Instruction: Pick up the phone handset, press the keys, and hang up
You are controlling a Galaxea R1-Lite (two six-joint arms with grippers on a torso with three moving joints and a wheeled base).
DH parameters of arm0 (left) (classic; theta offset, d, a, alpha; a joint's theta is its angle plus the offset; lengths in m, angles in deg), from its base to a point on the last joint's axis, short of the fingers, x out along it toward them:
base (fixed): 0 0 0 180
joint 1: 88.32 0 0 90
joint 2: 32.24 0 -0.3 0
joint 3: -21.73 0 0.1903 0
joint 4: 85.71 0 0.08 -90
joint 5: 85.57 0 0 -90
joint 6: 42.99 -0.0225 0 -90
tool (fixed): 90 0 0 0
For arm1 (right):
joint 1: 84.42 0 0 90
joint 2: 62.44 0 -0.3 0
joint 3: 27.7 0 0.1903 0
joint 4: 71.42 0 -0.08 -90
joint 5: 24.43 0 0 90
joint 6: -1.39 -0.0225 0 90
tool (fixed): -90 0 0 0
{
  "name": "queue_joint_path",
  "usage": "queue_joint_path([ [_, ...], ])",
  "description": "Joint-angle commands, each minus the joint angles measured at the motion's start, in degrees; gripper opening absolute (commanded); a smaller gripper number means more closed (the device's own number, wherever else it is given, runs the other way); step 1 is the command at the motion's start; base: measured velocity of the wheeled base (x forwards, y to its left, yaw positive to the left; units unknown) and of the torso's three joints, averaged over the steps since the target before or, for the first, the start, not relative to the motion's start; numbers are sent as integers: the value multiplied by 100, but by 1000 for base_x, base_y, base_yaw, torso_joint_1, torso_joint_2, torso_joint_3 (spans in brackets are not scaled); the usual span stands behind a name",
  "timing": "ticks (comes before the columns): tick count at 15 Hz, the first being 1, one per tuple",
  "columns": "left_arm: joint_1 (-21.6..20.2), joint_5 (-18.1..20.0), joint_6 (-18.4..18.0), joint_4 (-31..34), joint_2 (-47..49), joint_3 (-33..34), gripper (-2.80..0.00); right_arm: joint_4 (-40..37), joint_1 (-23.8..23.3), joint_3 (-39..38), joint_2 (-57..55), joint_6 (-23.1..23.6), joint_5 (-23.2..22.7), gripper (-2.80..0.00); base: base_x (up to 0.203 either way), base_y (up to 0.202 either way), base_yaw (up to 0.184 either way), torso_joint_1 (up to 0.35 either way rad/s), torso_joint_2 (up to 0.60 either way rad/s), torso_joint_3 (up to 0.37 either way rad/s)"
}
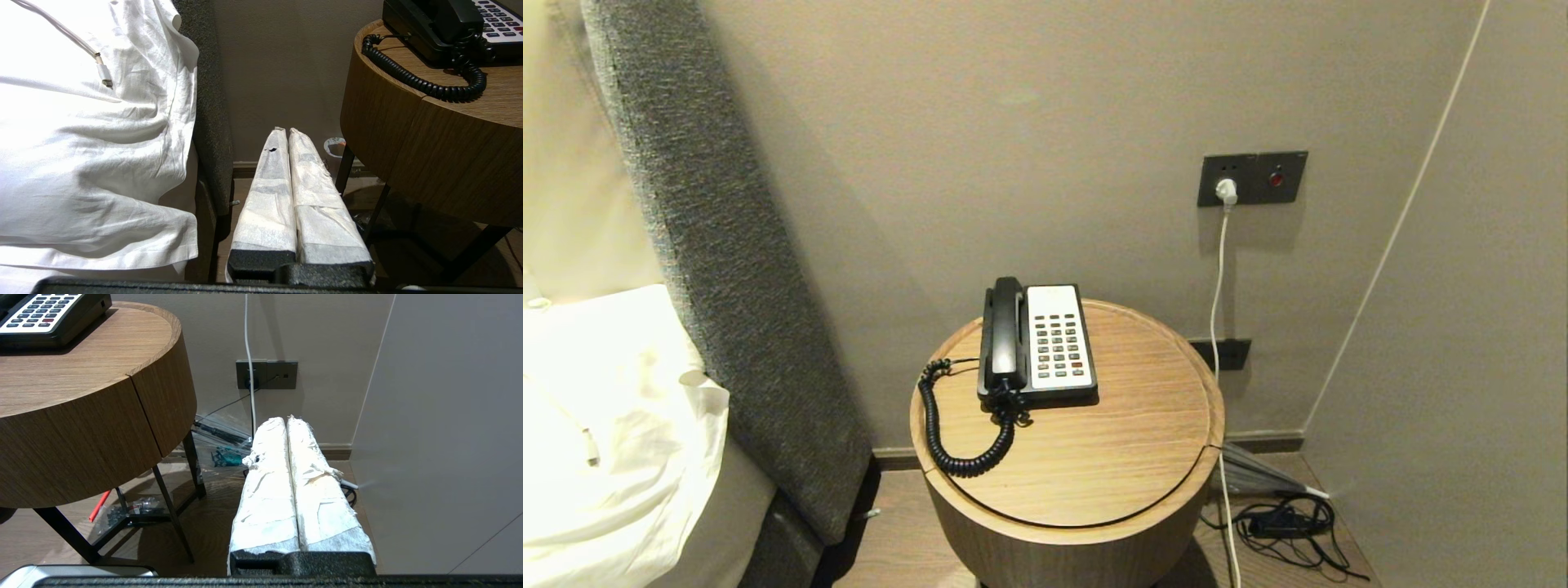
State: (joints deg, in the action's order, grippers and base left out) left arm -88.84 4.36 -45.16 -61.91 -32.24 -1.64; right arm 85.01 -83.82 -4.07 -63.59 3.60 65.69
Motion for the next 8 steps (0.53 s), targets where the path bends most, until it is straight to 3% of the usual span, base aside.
queue_joint_path([
  [1, -7, -1, -3, -2, 9, 0, -280, 3, 2, 0, -16, 8, 4, -280, 0, 0, 0, 0, 0, 0],
  [8, -8, -1, -3, -1, 7, 0, -280, -6, 2, 0, -16, 8, 6, -280, 0, 0, 0, 0, 0, 0],
])
